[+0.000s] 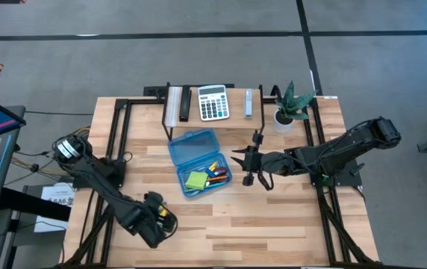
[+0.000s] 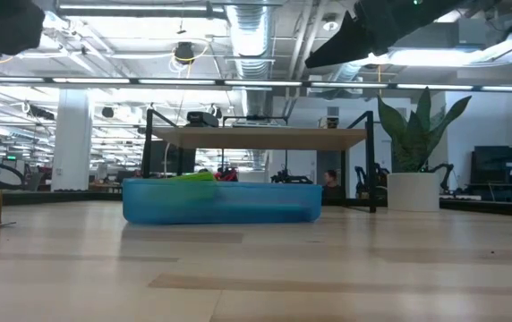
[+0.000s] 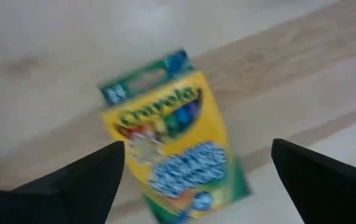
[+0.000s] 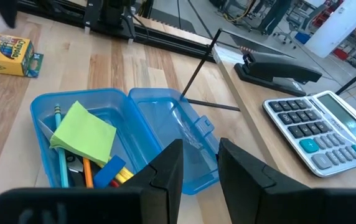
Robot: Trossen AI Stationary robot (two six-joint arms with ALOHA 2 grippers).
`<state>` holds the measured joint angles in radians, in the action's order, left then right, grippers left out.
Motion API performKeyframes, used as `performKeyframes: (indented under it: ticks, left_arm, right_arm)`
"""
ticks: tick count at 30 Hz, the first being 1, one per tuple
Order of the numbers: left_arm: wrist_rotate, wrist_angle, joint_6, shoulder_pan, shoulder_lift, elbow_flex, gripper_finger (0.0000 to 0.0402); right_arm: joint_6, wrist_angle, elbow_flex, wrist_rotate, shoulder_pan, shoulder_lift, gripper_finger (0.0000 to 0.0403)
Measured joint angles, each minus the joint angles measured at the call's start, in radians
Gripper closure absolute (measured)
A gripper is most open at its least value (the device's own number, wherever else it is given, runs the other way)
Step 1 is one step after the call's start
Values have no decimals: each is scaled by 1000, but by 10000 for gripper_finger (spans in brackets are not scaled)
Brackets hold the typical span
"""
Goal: Pack school essentials
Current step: Put the yellow crayon box into the supply box
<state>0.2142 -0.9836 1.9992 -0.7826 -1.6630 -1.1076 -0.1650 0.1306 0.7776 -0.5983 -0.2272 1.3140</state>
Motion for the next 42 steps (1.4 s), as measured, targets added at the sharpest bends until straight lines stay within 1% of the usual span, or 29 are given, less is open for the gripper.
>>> performKeyframes:
  ticks: [4, 9, 15, 18, 20, 21, 32, 37, 42]
  left_arm:
    - [-12, 66, 23, 10, 0, 0, 8]
    - [-35, 41, 82, -7, -9, 0, 7]
    - [-32, 4, 176, -44, -14, 0, 7]
    - [-33, 33, 209, -56, -28, 24, 7]
    - [-34, 104, 212, -57, -27, 57, 7]
    - [-33, 136, 212, -57, -27, 71, 7]
    - [-19, 221, 197, -26, -26, 148, 7]
    - [-12, 207, 139, -3, -26, 149, 7]
    - [-78, 99, 36, 8, -26, 148, 7]
  right_arm:
    - [-2, -5, 0, 0, 0, 0, 283]
    - [-25, -11, 0, 0, 0, 0, 283]
    - [-27, -15, 0, 0, 0, 0, 283]
    - [-27, -14, 0, 0, 0, 0, 283]
    - [-27, -14, 0, 0, 0, 0, 283]
    - [-27, -14, 0, 0, 0, 0, 283]
    - [-27, -2, 0, 0, 0, 0, 283]
    - [-27, -2, 0, 0, 0, 0, 283]
    - [-26, -4, 0, 0, 0, 0, 283]
